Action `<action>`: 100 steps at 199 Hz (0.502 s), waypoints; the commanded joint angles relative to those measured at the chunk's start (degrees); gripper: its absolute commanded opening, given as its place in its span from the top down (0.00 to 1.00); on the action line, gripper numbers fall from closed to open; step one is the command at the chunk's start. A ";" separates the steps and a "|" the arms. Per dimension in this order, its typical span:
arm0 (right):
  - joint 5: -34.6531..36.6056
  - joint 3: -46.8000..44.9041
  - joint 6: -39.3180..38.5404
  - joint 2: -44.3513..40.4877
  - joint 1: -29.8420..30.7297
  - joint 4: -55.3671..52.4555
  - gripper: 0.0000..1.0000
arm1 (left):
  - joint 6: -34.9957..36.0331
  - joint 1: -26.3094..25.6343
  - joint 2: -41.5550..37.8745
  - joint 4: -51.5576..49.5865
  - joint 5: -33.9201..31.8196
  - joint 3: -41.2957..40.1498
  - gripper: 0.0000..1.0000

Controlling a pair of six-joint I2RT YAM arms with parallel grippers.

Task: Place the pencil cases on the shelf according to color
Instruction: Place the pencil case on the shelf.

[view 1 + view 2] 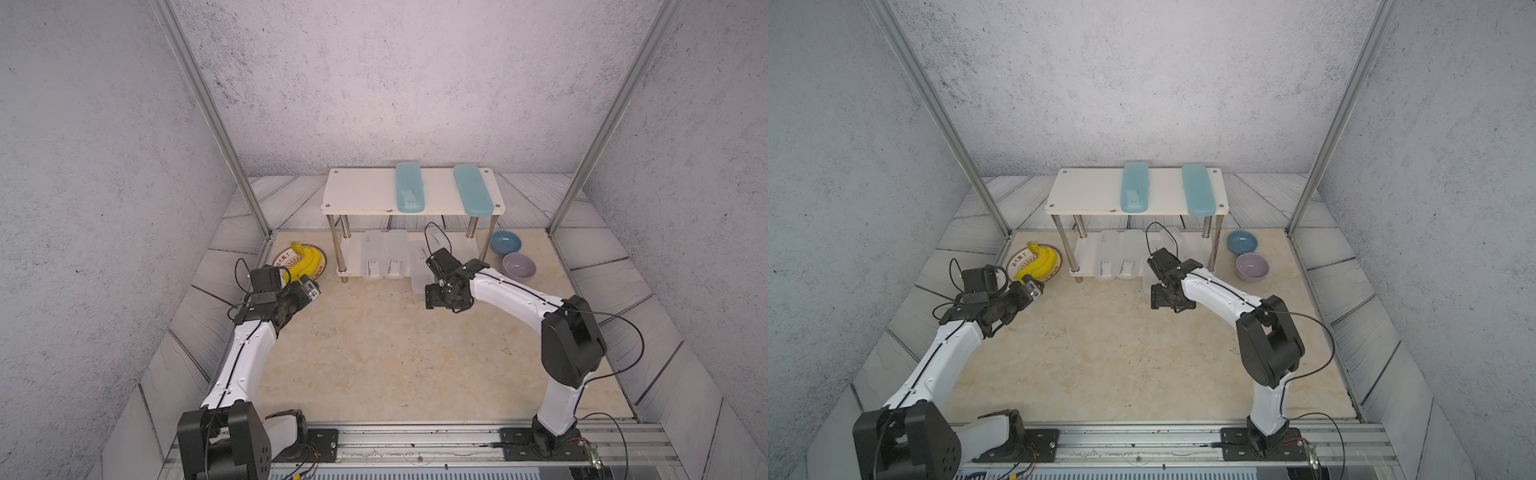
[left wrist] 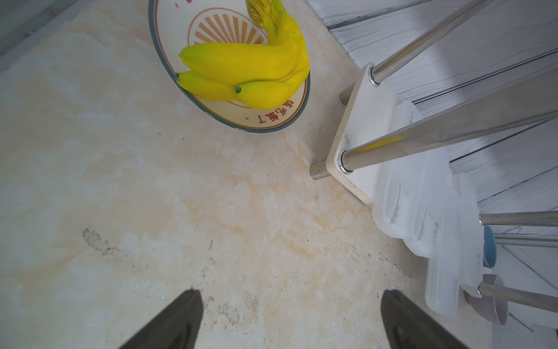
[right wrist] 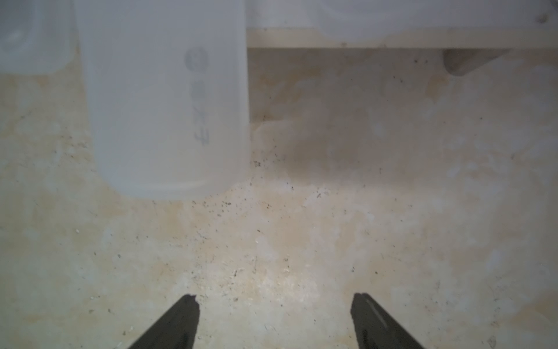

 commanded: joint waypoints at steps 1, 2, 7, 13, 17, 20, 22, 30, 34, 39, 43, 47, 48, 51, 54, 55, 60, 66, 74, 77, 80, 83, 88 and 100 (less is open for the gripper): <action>2.55 -7.28 3.08 -7.04 0.86 3.26 0.25 | 0.25 0.30 -0.26 1.15 0.97 -0.62 0.01; 2.54 -7.72 3.17 -7.34 0.82 3.39 0.26 | 0.24 0.34 -0.26 1.15 1.00 -0.59 0.01; 2.49 -9.52 3.62 -8.57 0.86 4.77 0.31 | 0.24 0.29 -0.33 1.16 0.99 -0.57 0.01; 2.04 -11.33 4.10 -9.67 0.81 6.50 0.39 | 0.24 0.21 -0.35 1.23 1.02 -0.72 0.01; 1.36 -12.40 4.38 -10.17 0.80 7.71 0.45 | 0.24 0.28 -0.39 1.24 1.07 -0.68 0.01; 0.86 -12.90 4.63 -10.33 0.78 8.64 0.51 | 0.25 0.27 -0.44 1.31 1.05 -0.67 0.01; 0.54 -13.39 4.77 -10.47 0.78 9.26 0.54 | 0.15 0.28 -0.44 1.33 1.10 -0.66 0.01; -1.41 -14.57 5.29 -10.22 0.79 12.07 0.66 | 0.15 0.27 -0.44 1.48 1.20 -0.79 0.01; -2.20 -14.81 5.51 -9.66 0.85 13.44 0.71 | 0.09 0.13 -0.44 1.53 1.20 -0.87 0.01; -3.40 -14.97 5.78 -8.95 0.81 15.06 0.75 | 0.06 0.19 -0.44 1.67 1.26 -0.90 0.01; -4.34 -14.87 6.02 -8.04 0.81 16.25 0.77 | 0.06 0.12 -0.44 1.74 1.20 -0.91 0.01; -4.99 -14.53 6.29 -7.07 0.78 17.25 0.78 | 0.06 0.15 -0.44 1.71 1.20 -0.92 0.01; -5.05 -14.42 6.40 -6.79 0.78 17.46 0.79 | 0.06 0.13 -0.44 1.70 1.20 -0.92 0.01; -5.40 -14.03 6.75 -6.04 0.80 18.02 0.81 | 0.06 0.11 -0.44 1.66 1.20 -0.93 0.01; -5.64 -13.60 7.01 -5.30 0.78 18.57 0.82 | 0.06 0.04 -0.44 1.54 1.20 -0.95 0.01; -5.73 -13.43 7.07 -5.02 0.78 18.78 0.83 | 0.06 0.03 -0.44 1.57 1.15 -0.94 0.01; -6.15 -12.64 7.31 -3.76 0.83 19.74 0.86 | 0.13 -0.10 -0.53 1.53 1.01 -0.98 0.01; -6.68 -11.62 7.75 -2.19 0.79 21.00 0.89 | 0.24 -0.15 -0.53 1.59 0.96 -1.01 0.01; -7.03 -10.20 8.23 -0.37 0.80 22.25 0.92 | 0.24 -0.32 -0.62 1.64 0.83 -1.15 0.01; -7.00 -9.79 8.26 0.06 0.78 22.59 0.92 | 0.24 -0.39 -0.57 1.68 0.80 -1.17 0.01; -7.00 -9.23 8.27 0.60 0.82 23.05 0.93 | 0.24 -0.43 -0.61 1.76 0.84 -1.13 0.01; -7.04 -8.70 8.27 1.38 0.78 23.54 0.93 | 0.24 -0.49 -0.55 1.89 0.84 -1.10 0.01; -6.92 -7.67 8.27 2.43 0.78 23.85 0.94 | 0.15 -0.75 -0.53 2.07 0.89 -1.21 0.01; -5.54 -4.19 7.83 4.92 0.70 22.13 0.95 | 0.35 -1.37 -0.36 2.35 1.36 -1.07 0.01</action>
